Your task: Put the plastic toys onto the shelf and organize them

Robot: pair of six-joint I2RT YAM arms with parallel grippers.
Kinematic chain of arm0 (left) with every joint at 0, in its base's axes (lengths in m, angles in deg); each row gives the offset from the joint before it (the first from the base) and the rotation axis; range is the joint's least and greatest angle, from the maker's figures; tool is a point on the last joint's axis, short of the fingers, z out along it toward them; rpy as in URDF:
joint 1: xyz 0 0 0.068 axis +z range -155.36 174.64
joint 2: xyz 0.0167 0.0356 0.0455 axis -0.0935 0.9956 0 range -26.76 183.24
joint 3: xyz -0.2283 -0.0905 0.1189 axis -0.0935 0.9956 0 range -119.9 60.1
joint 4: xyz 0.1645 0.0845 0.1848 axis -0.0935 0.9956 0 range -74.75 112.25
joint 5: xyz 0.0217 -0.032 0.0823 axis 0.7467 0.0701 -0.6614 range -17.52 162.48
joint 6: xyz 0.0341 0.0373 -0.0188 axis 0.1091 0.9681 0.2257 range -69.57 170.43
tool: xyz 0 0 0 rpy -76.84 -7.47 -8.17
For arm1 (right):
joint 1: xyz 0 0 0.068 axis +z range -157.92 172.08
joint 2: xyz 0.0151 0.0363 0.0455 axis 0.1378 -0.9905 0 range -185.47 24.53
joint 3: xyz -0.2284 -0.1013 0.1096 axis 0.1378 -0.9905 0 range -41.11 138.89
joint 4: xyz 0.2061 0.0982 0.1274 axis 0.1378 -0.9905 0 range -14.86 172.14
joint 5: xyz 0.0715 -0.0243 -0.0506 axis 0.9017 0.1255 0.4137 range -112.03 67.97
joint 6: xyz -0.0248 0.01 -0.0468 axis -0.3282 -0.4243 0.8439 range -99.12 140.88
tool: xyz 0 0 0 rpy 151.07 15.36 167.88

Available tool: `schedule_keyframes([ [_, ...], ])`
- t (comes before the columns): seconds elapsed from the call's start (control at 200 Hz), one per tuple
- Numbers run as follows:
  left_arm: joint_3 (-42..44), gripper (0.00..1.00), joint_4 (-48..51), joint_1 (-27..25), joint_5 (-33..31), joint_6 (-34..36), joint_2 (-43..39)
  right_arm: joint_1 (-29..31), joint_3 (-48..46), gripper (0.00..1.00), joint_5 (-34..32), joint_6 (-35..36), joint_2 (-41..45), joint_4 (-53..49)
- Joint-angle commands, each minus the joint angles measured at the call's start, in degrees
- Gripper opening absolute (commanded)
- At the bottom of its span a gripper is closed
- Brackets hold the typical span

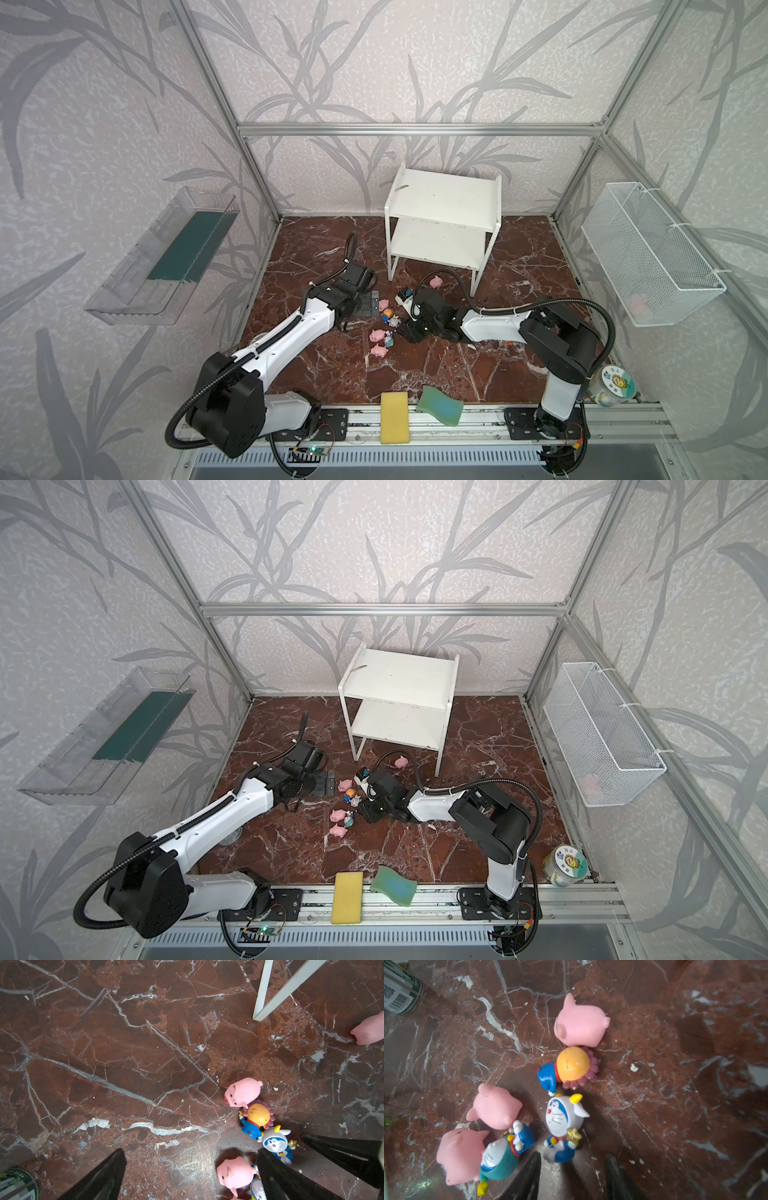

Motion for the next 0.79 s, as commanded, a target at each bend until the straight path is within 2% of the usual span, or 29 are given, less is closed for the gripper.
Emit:
schedule_keyframes([
  [0.0,0.9,0.99,-0.2,0.4,-0.5,0.3,-1.5,0.5,1.6,0.49,0.8,-1.3,-1.4,0.9],
  [0.265,1.2,0.99,-0.6,0.4,-0.4,0.4,-2.4,2.6,2.7,0.44,-1.6,-1.3,-3.7,0.1],
  [0.5,2.2,0.99,-1.1,0.4,-0.5,0.0,-4.7,3.6,2.5,0.32,-5.0,-1.5,-3.7,-1.2],
  [0.625,2.4,0.99,-1.5,0.4,0.2,-0.2,-5.2,3.6,1.3,0.21,-5.9,-1.4,-2.6,-0.7],
  [0.79,2.5,1.00,-1.9,0.4,1.5,-0.2,-5.5,3.6,-1.3,0.18,-6.6,-1.6,-0.8,2.7],
])
